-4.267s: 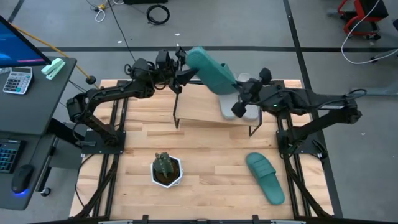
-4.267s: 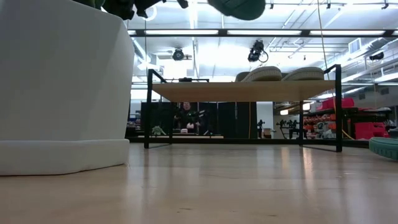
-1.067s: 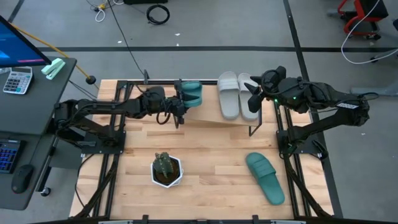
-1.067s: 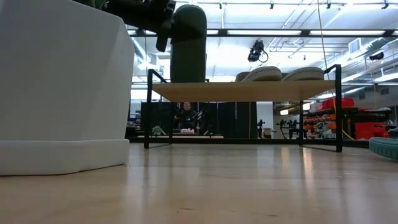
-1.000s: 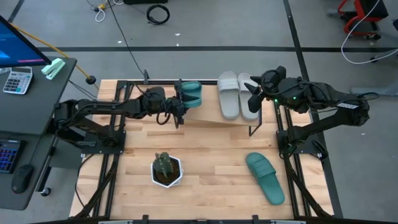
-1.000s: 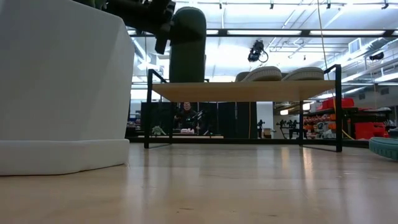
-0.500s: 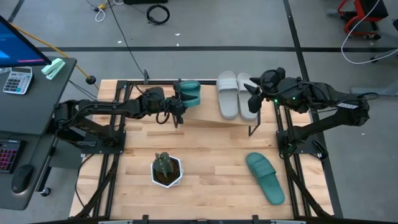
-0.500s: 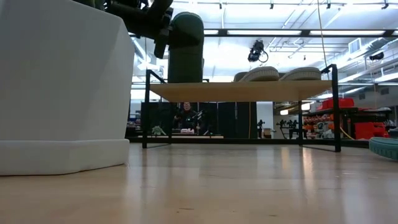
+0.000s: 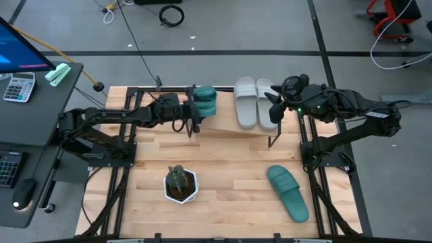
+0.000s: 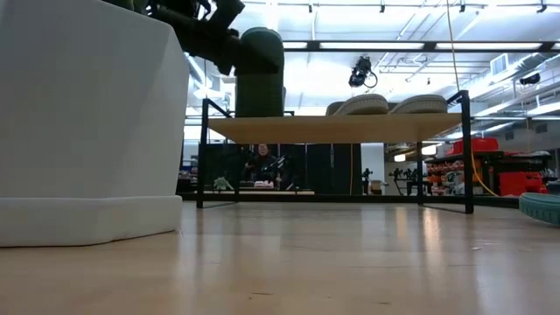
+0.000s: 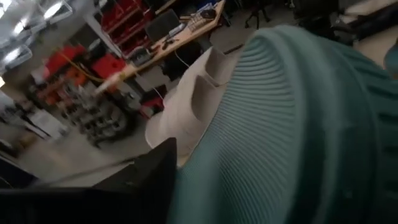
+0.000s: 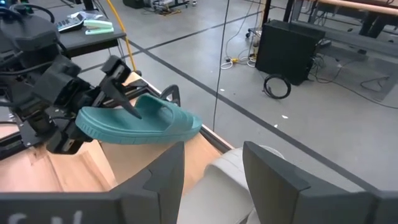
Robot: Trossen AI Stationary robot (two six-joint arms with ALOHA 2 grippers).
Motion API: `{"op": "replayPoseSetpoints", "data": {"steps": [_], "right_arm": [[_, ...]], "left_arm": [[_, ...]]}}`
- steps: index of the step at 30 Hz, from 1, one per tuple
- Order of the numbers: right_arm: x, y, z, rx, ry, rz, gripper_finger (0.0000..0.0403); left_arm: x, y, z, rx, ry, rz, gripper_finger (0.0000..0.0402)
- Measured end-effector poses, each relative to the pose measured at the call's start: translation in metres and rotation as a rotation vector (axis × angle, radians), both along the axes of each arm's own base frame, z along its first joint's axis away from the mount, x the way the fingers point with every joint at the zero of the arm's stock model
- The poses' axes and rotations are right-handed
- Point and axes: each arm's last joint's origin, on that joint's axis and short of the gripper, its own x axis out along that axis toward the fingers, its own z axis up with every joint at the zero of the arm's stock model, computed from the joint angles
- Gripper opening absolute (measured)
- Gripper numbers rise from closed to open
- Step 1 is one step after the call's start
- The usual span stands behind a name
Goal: Pick and place slides into the shelf
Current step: Put the left green slide on the shelf
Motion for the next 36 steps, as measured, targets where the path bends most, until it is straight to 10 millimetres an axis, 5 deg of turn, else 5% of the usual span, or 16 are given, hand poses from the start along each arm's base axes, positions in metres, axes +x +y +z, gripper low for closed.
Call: {"op": "replayPoseSetpoints", "data": {"steps": [21, 26, 36], "right_arm": [[0.0006, 0.0015, -0.0016, 0.029, 0.014, 0.057, 0.0168], [0.0007, 0.0017, -0.0016, 0.031, 0.015, 0.065, 0.0168], [0.0002, 0.002, -0.003, 0.049, 0.022, 0.071, 0.0168]], "left_arm": [[-0.0009, -0.0051, -0.0069, -0.628, -0.07, -0.116, 0.0255], [-0.0019, -0.0025, -0.0077, -0.608, -0.057, -0.114, 0.0266], [-0.0015, -0.0037, -0.0085, -0.26, 0.03, -0.156, 0.032]]}}
